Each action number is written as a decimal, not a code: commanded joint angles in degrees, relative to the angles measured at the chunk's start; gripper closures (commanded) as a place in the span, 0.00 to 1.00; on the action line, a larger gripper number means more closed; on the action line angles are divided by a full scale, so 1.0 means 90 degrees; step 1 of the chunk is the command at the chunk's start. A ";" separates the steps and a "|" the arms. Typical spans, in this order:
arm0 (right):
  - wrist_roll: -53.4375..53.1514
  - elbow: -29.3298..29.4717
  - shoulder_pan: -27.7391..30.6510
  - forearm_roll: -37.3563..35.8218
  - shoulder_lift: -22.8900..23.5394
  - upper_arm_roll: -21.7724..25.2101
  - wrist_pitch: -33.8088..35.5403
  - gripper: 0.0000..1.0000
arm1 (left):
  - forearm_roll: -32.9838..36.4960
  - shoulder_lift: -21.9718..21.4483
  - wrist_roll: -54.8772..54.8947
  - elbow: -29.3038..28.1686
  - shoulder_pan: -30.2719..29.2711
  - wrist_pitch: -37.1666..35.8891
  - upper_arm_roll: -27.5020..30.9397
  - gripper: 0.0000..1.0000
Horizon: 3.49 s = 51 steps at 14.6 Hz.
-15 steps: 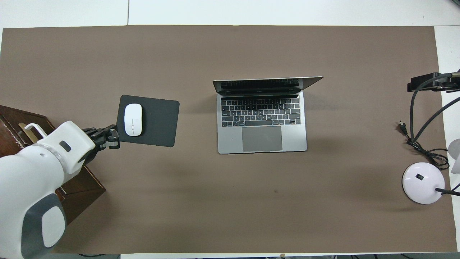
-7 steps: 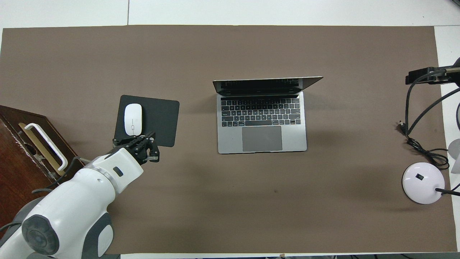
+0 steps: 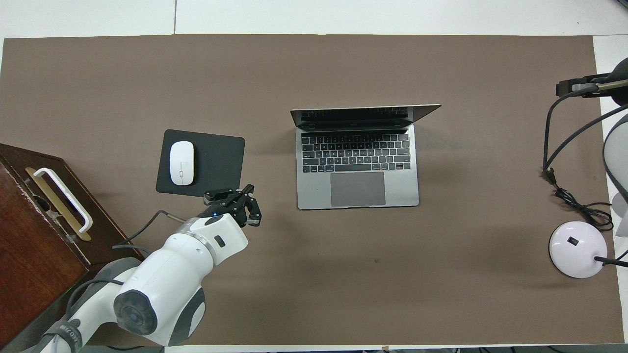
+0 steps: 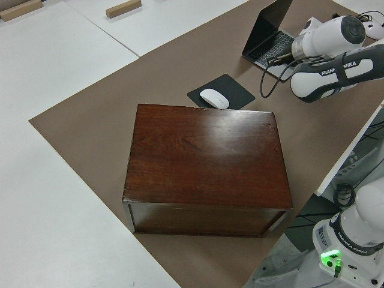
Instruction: Close laptop with both arms
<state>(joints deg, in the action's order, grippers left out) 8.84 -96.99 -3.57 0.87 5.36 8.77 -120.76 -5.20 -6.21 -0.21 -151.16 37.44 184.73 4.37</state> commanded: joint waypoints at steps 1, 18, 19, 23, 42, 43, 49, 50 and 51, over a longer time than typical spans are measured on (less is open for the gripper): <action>0.0121 0.0015 -0.0198 0.0069 0.0059 -0.0037 -0.0361 1.00 | -0.0057 0.0386 0.0004 0.0067 0.0331 0.0499 0.0091 1.00; -0.3188 0.0445 -0.2159 0.0099 0.0781 -0.0047 -0.1856 1.00 | -0.0057 0.2046 0.0072 0.0878 0.1211 0.1700 0.0110 1.00; -0.3441 0.0445 -0.2336 0.0099 0.0781 -0.0047 -0.1866 1.00 | -0.0057 0.2144 0.0072 0.0878 0.1211 0.1760 0.0110 1.00; -0.4418 0.0464 -0.2815 0.0060 0.0830 -0.0056 -0.2051 1.00 | -0.0057 0.2320 0.0072 0.0936 0.1221 0.1760 0.0110 1.00; -0.3815 0.0503 -0.3109 -0.0946 0.1455 -0.0056 -0.1486 1.00 | -0.0048 0.2691 0.0472 0.0995 0.1289 0.1770 0.0159 1.00; -0.3815 0.0484 -0.3109 -0.0936 0.1455 -0.0056 -0.1466 1.00 | -0.0038 0.2701 0.0560 0.0995 0.1270 0.1770 0.0149 1.00; -0.3581 0.0474 -0.3089 -0.0400 0.1416 -0.0096 -0.1066 1.00 | -0.0028 0.2818 0.0648 0.0995 0.1250 0.1770 0.0159 1.00; -0.3435 0.0474 -0.3089 -0.0264 0.1416 -0.0096 -0.0959 1.00 | -0.0028 0.2818 0.0658 0.0995 0.1250 0.1770 0.0159 1.00; -0.3308 0.0484 -0.3060 -0.0088 0.1416 -0.0096 -0.0890 1.00 | -0.0028 0.2828 0.0668 0.0995 0.1250 0.1770 0.0159 1.00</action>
<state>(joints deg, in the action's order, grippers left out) -24.13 -93.03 -31.76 -3.09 18.47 8.27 -130.74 -5.19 15.50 4.25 -143.05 48.54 199.99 4.76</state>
